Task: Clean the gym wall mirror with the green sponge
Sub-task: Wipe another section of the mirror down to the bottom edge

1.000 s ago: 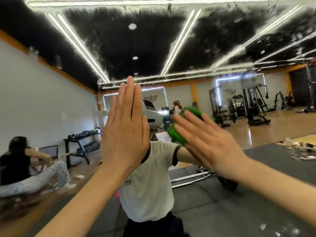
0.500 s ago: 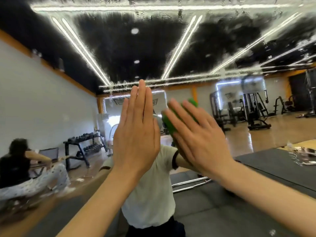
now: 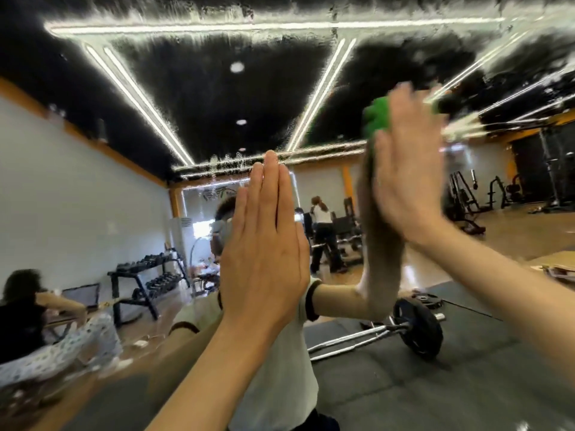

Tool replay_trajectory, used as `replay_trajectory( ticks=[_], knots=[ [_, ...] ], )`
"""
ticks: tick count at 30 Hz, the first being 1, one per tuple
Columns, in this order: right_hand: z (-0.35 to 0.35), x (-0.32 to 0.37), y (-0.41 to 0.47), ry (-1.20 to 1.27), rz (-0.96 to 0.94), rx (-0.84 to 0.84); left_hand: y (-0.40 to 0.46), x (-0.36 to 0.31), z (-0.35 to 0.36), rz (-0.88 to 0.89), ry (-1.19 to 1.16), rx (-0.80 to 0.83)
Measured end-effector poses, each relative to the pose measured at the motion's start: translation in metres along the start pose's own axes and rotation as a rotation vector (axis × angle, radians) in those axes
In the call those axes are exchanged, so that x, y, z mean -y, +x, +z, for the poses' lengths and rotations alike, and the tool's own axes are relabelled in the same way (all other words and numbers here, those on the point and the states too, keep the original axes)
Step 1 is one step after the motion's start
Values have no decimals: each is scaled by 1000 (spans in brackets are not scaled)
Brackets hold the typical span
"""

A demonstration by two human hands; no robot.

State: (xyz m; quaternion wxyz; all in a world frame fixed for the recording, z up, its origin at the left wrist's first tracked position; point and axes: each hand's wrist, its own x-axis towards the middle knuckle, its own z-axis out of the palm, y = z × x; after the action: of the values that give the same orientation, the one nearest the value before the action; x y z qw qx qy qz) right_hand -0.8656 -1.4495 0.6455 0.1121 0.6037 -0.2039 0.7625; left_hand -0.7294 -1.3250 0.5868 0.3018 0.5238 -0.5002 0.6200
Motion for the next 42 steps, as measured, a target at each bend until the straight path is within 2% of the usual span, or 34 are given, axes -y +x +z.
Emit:
replay_trajectory(
  ticks=[3,5,7,10,12,13,14,15,17,19,20,21,22,24,26,28,30,33,35,36,37,39,42],
  knots=[
    [16,47,-32,91,-498,147,-1,-1,-1,-34,-17,-19],
    [6,24,-25,53,-615,254,-3,-1,-2,-32,-11,-8],
    [-10,-22,-17,4,-500,289,-5,1,-2,-16,3,-2],
    [-32,-74,-12,12,-41,128,-4,1,-3,-19,-2,-12],
    [-27,-62,-13,34,249,0,-4,0,-3,-26,3,-7],
    [-20,-45,-17,52,295,-14,-4,0,-3,-30,9,-2],
    [-14,-25,-25,78,255,-7,-4,-1,-3,-34,14,2],
    [-7,-5,-37,95,137,14,-4,-1,-3,-34,17,6],
    [3,24,-68,102,-222,130,-4,-1,-3,-32,19,11],
    [-5,14,-76,51,-520,248,-4,-1,-3,-29,11,15],
    [-11,-5,-70,30,-565,277,-4,-1,-2,-26,8,16],
    [-17,-25,-67,12,-524,284,-4,-1,-3,-23,9,20],
    [-25,-45,-66,-4,-405,256,-4,0,-3,-17,10,21],
    [-37,-77,-68,-4,-53,128,-5,0,-3,-12,13,17],
    [-42,-83,-69,26,277,3,-5,0,-4,-15,8,20],
    [-34,-63,-67,65,423,-31,-4,0,-4,-20,9,23],
    [-22,-29,-72,109,322,-10,-5,-1,-4,-14,19,33],
    [-11,5,-89,144,-204,158,-6,0,-3,-9,26,34],
    [-21,-12,-83,78,-540,310,-6,1,-2,-15,19,33],
    [-28,-30,-76,35,-615,349,-5,1,-1,-19,18,35],
    [-34,-51,-72,5,-614,361,-5,1,-1,-20,22,38],
    [-48,-93,-68,-14,-400,327,-4,0,-2,-26,45,49],
    [-58,-125,-62,51,94,130,-3,-1,-3,-50,54,71]
  ],
)
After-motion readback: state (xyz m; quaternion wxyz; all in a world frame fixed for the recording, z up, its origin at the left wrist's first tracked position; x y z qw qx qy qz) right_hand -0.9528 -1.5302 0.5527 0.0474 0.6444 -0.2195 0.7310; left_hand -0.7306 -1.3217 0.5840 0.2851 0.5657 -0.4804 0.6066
